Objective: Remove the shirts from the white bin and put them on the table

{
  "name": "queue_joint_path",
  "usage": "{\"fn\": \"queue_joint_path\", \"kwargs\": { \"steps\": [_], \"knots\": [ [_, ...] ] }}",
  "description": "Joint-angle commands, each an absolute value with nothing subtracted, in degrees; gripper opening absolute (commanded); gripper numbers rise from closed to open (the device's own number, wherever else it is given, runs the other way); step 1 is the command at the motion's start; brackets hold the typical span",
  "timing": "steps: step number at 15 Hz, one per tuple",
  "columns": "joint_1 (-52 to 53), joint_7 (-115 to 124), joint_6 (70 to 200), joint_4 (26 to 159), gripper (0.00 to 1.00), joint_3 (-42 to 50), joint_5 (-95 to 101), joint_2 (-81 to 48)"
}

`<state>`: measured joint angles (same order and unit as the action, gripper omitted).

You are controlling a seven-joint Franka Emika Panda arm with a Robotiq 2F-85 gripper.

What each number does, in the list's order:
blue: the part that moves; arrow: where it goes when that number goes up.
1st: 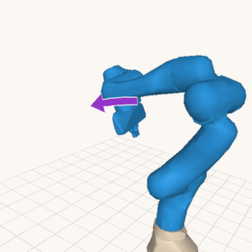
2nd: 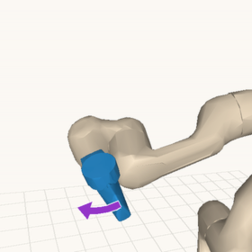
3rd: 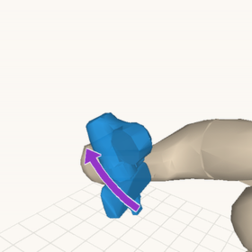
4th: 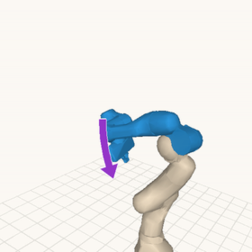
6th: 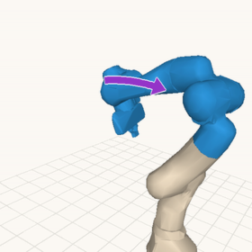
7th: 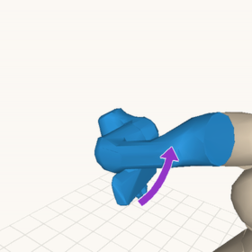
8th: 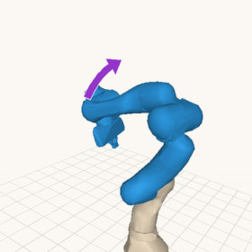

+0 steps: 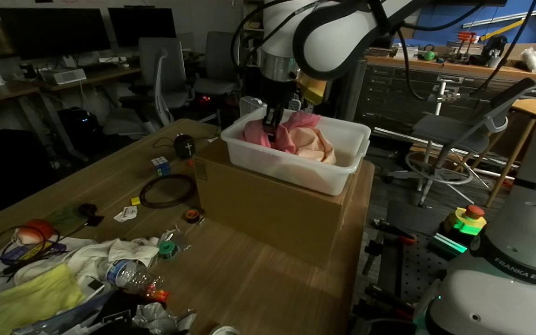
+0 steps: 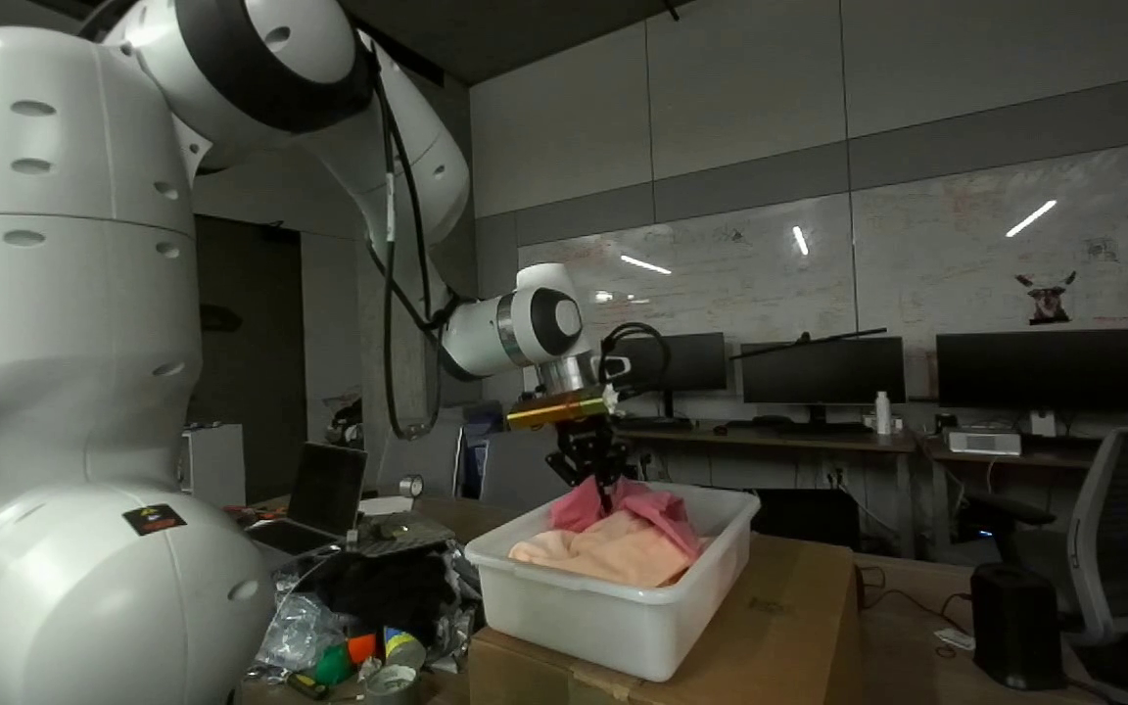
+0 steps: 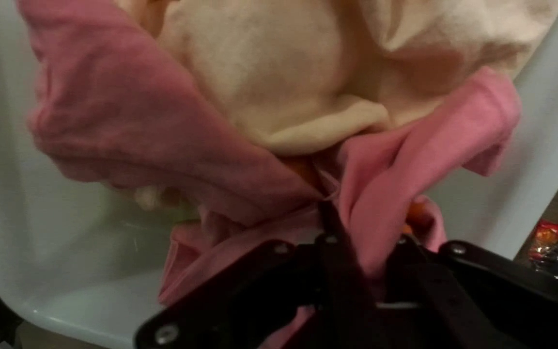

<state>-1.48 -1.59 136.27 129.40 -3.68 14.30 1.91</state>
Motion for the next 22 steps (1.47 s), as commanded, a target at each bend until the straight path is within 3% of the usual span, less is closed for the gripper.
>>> {"fn": "queue_joint_path", "kwargs": {
  "steps": [1, 14, 22],
  "knots": [
    [-0.4, 1.1, 136.1, 130.3, 0.00, -2.9, 12.4, 4.6],
    [-0.1, 17.8, 140.0, 136.9, 0.02, -4.9, 3.3, 27.3],
    [-0.5, 26.4, 137.5, 138.3, 0.02, -12.3, 2.5, 45.1]
  ]
}}
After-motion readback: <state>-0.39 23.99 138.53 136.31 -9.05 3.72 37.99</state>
